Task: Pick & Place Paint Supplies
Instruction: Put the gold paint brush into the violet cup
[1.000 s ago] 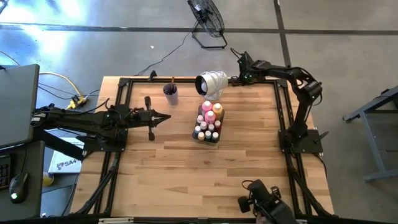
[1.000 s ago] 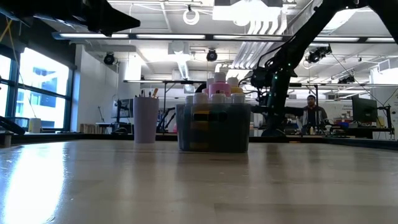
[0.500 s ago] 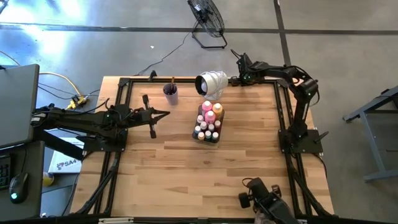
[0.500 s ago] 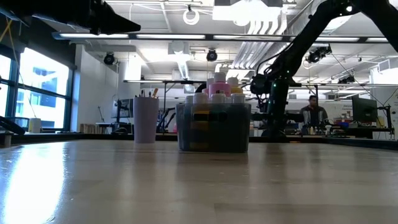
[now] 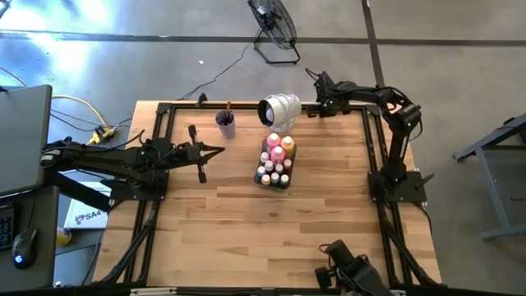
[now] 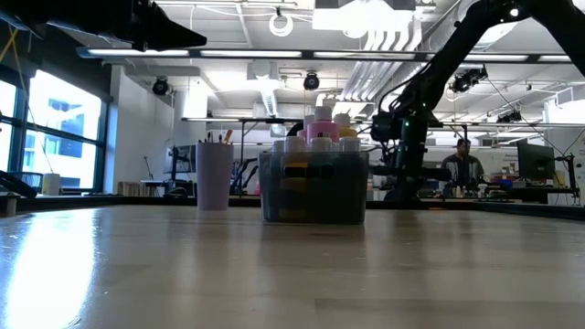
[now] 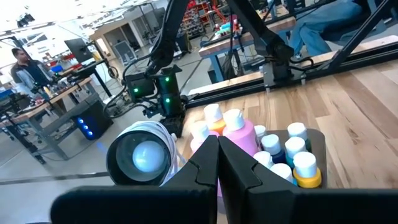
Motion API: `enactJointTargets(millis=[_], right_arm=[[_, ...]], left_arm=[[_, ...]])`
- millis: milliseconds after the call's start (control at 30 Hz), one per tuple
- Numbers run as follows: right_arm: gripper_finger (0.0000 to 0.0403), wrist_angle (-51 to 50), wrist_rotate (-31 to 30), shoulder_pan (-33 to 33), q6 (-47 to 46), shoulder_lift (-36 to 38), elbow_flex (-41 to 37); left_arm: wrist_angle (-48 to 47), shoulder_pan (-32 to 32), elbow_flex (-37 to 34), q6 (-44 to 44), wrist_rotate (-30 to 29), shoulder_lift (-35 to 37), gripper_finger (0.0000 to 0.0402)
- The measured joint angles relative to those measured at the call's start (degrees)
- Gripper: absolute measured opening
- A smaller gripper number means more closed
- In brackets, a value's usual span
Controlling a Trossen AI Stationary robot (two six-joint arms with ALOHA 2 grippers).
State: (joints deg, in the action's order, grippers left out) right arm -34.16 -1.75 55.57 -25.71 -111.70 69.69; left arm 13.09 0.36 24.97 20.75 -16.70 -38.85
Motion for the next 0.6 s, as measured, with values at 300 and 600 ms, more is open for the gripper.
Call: enactJointTargets(millis=[300, 600], right_arm=[[0.0003, -7.21, 5.42, -4.68, 1.81, 2.01, -0.31], [0.0003, -10.15, -9.27, -6.41, 12.63, 11.59, -0.22]], left_arm=[[-0.18, 0.00, 0.00, 0.00, 0.01, 0.00, 0.0000], [-0.21, 0.00, 0.00, 0.00, -0.76, 0.00, 0.0000]])
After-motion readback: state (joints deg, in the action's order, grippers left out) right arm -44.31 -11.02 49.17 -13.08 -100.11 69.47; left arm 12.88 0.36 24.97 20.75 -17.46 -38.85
